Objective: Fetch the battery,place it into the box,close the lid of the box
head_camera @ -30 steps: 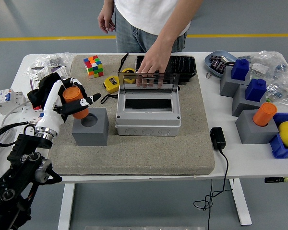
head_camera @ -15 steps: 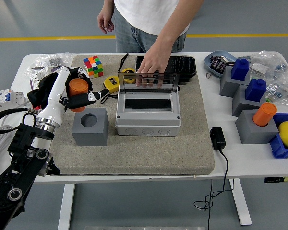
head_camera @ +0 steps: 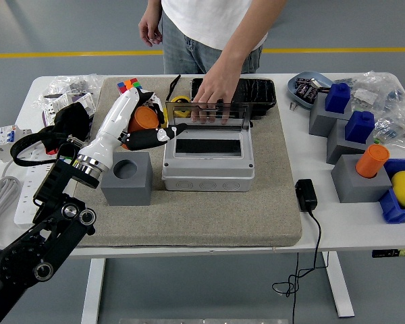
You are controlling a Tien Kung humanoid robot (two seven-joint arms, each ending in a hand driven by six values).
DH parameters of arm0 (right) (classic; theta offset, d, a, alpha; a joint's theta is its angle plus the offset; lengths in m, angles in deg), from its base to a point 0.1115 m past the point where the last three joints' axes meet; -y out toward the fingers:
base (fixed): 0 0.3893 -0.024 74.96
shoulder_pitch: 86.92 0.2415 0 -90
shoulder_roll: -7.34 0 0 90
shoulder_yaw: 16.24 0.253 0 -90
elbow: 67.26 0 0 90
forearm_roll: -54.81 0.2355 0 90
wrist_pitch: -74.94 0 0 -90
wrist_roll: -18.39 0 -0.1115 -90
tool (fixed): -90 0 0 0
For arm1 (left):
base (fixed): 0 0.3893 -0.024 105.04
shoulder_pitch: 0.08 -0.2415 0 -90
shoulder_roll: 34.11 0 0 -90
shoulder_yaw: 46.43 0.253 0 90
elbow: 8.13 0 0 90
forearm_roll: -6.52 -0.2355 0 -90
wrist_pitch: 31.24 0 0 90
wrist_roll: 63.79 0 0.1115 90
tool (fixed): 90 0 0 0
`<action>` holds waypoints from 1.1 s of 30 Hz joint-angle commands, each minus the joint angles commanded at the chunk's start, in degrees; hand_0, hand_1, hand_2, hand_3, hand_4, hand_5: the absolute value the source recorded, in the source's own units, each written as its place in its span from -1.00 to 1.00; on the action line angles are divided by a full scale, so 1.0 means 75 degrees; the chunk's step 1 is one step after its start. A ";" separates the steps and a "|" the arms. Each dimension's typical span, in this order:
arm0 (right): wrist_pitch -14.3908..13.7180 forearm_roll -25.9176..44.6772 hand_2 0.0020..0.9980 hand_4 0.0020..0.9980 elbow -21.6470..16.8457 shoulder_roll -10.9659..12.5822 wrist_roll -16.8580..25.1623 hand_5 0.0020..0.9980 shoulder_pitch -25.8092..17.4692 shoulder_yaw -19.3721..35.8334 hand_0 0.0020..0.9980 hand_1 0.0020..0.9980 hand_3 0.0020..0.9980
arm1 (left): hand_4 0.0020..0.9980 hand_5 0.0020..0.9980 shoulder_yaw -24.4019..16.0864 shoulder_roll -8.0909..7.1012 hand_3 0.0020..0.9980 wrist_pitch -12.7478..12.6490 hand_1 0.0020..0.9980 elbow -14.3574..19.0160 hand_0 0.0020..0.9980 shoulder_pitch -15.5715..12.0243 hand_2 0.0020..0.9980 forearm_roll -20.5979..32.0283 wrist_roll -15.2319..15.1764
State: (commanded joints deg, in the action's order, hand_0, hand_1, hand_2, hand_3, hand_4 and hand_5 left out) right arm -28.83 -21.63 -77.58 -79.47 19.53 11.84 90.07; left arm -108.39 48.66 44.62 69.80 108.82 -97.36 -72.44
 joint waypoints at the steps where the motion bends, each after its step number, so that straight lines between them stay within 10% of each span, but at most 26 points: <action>1: -0.0002 0.0003 0.54 1.00 0.0000 0.0002 0.0003 1.00 0.0007 0.0000 0.67 0.64 0.61 | 0.68 -0.21 0.0048 0.0001 -1.00 -0.0003 -1.00 -0.0011 -0.96 0.0024 -1.00 -0.0119 0.0036; 14: -0.0005 0.0008 0.54 1.00 0.0000 0.0051 0.0000 1.00 0.0086 -0.0015 0.67 0.64 0.61 | 0.64 -0.18 0.1003 0.0108 -1.00 0.0082 -1.00 -0.0348 -0.97 0.0637 -1.00 -0.1052 0.0380; 33: -0.0011 0.0034 0.54 1.00 0.0000 0.0094 -0.0026 1.00 0.0108 -0.0195 0.67 0.64 0.61 | 0.64 -0.10 0.2354 0.0396 -1.00 0.0044 -1.00 -0.1599 -0.97 0.1599 -1.00 -0.0196 0.0224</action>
State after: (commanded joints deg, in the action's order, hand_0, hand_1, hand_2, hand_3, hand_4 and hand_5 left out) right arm -28.91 -21.38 -77.58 -78.77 19.33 12.65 88.61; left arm -90.74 51.63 44.95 57.80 120.82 -98.82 -70.76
